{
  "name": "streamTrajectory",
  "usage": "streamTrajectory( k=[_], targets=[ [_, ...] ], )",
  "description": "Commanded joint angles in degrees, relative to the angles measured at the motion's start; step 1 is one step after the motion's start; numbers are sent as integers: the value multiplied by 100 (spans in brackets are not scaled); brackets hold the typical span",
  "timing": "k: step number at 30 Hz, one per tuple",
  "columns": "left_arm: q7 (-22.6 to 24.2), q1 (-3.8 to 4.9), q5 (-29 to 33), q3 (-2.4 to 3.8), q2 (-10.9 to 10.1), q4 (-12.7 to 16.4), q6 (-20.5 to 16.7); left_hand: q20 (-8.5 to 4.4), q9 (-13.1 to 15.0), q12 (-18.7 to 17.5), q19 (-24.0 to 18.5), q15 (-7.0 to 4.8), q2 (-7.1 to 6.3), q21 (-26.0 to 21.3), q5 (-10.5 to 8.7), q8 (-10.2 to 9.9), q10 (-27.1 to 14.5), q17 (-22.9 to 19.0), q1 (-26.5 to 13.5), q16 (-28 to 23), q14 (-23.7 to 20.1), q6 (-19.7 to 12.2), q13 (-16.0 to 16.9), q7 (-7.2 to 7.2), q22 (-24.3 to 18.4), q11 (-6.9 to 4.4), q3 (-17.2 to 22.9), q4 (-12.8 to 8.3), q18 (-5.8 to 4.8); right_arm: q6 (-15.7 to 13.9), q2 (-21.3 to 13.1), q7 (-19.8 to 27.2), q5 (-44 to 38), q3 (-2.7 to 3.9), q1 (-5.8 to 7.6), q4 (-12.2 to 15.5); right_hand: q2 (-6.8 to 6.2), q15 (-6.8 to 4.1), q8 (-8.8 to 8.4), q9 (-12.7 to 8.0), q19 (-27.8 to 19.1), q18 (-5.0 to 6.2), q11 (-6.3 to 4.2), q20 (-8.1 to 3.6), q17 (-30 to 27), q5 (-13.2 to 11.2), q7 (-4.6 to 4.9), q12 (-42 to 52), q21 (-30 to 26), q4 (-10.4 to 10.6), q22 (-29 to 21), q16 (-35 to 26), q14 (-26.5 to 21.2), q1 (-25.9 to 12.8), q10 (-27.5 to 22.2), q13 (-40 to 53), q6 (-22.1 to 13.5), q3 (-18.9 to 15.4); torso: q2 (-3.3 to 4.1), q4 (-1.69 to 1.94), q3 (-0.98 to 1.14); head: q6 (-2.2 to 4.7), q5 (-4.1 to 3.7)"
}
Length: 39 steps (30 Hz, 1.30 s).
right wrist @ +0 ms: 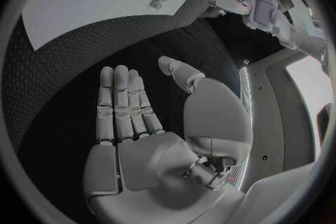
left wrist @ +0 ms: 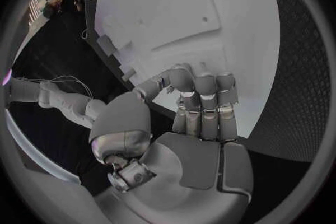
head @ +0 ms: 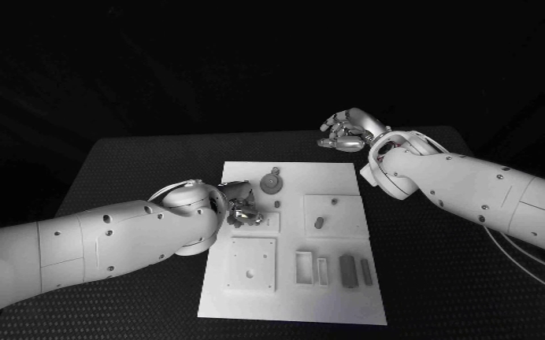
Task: Assemble the parts on the task board
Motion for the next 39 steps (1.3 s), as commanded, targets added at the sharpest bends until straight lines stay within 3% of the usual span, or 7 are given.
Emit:
streamTrajectory(
  k=[1, 22, 39],
  targets=[
    [-56, -107, 68, -76, 62, -5, 455, -449, -10, 28, -29, 9, 45, -2, 0, 19, -305, -7, 141, 35, -32, 717, -8, -675, 124, -274, 41, -44, 9, 54, -2, 30, -7, 3, -2, 10, 37, -3, 34, -9, 20, 91, -18, 33, -9, 32, 57, 24, -25, 16, 11, 35, -35, -33, -38, -10, -15, -34, 2, 2, -3, 0, -2],
    [-84, -104, -2, -65, 224, -52, 746, -439, -15, 89, -24, 21, 61, 27, 117, 71, -307, -20, 217, 95, -22, 723, -17, -684, 122, -288, 20, -97, 7, 60, 19, 31, -2, 3, -2, 2, 40, -3, 39, -14, 27, 91, -18, 31, -18, 87, 56, 44, -43, 24, 30, 42, -37, -44, -44, -38, -16, -39, 0, 2, -2, 8, -11],
    [-101, -103, 244, -55, 160, -110, 833, -434, -15, 114, -28, 27, 119, 34, 154, 91, -313, -25, 203, 118, -23, 718, -20, -686, 122, -293, 7, -105, 7, 68, 29, 30, -1, 3, -2, -14, 42, -4, 41, -16, 30, 91, -19, 30, -23, 110, 56, 55, -53, 20, 40, 45, -38, -40, -47, -53, -18, -40, 2, 0, -6, 6, -12]
  ],
)
